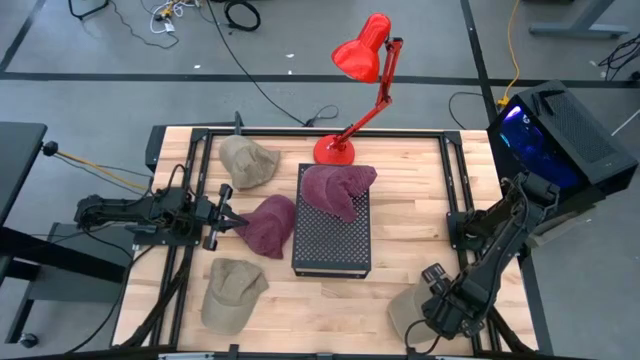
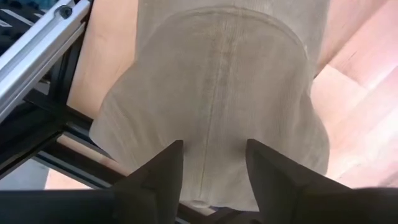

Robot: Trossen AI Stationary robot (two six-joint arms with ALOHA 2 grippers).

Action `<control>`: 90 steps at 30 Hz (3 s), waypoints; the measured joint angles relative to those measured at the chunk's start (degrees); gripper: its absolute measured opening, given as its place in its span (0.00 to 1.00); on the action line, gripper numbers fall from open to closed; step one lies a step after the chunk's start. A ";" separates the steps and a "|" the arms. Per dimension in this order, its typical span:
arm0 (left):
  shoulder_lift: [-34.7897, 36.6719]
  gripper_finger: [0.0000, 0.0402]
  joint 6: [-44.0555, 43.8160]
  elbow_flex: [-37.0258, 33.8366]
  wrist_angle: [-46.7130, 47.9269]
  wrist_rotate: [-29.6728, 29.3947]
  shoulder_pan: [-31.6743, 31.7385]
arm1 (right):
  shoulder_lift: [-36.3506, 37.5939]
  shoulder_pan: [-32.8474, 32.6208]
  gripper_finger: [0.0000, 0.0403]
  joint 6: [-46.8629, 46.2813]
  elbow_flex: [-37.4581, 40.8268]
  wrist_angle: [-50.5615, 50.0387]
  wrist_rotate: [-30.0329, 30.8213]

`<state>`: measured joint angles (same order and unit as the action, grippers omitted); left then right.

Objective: Pick & Place hat
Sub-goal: Put the bottom right brown cap on the shelf

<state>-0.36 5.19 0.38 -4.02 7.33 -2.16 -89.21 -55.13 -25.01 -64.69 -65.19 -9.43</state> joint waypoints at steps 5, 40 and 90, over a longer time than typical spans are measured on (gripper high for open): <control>0.00 0.06 0.00 0.02 -0.01 0.00 -0.02 | 0.05 -1.37 0.50 -0.76 0.00 0.03 0.91; 0.00 0.06 0.00 0.02 0.01 0.00 -0.01 | 0.05 -3.76 0.36 -2.58 2.93 2.41 2.38; 0.00 0.06 0.00 0.02 0.00 0.00 0.00 | 3.91 -1.58 0.00 0.26 -8.34 2.08 3.65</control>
<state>-0.36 5.19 0.40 -4.02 7.33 -2.16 -85.30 -56.71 -24.75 -73.03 -63.11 -5.78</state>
